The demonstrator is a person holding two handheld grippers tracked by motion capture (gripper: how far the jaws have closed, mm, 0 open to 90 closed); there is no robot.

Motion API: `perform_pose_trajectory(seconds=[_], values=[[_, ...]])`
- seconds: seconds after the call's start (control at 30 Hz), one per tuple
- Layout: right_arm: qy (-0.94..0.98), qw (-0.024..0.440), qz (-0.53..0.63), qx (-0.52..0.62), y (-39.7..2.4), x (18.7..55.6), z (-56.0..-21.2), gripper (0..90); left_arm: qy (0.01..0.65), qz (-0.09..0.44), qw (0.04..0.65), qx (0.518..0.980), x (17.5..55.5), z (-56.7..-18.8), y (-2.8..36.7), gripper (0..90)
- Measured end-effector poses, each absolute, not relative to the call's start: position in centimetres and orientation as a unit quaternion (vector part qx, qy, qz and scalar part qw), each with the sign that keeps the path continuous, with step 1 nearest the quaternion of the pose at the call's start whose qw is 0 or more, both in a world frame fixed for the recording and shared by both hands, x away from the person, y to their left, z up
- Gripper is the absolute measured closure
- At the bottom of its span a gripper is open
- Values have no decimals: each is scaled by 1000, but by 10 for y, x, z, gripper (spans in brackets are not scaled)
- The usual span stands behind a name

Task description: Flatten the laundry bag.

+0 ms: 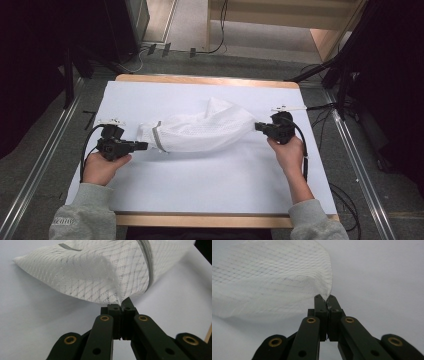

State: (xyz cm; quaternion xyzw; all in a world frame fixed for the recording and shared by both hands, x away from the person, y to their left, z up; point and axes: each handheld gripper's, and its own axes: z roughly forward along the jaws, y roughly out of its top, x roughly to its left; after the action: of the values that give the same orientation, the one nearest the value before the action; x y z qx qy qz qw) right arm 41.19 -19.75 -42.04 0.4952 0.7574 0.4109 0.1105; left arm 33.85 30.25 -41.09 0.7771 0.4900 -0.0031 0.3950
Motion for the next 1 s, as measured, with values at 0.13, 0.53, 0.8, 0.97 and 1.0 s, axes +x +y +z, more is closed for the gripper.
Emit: perform_pose_trajectory(seconds=[0.13, 0.53, 0.8, 0.97, 1.0], values=[[752, 111, 412, 502, -214, 409, -418, 900, 474, -22, 398, 785, 330, -413, 294, 900], [767, 107, 383, 503, -221, 408, -429, 747, 417, -30, 404, 814, 313, -402, 286, 621], [763, 123, 403, 490, -224, 390, -414, 679, 414, 13, 407, 815, 321, -374, 291, 580], [774, 111, 411, 469, -214, 370, -407, 709, 393, 29, 401, 827, 324, -369, 273, 489], [775, 105, 412, 467, -211, 367, -409, 711, 391, 28, 403, 827, 328, -367, 267, 476]])
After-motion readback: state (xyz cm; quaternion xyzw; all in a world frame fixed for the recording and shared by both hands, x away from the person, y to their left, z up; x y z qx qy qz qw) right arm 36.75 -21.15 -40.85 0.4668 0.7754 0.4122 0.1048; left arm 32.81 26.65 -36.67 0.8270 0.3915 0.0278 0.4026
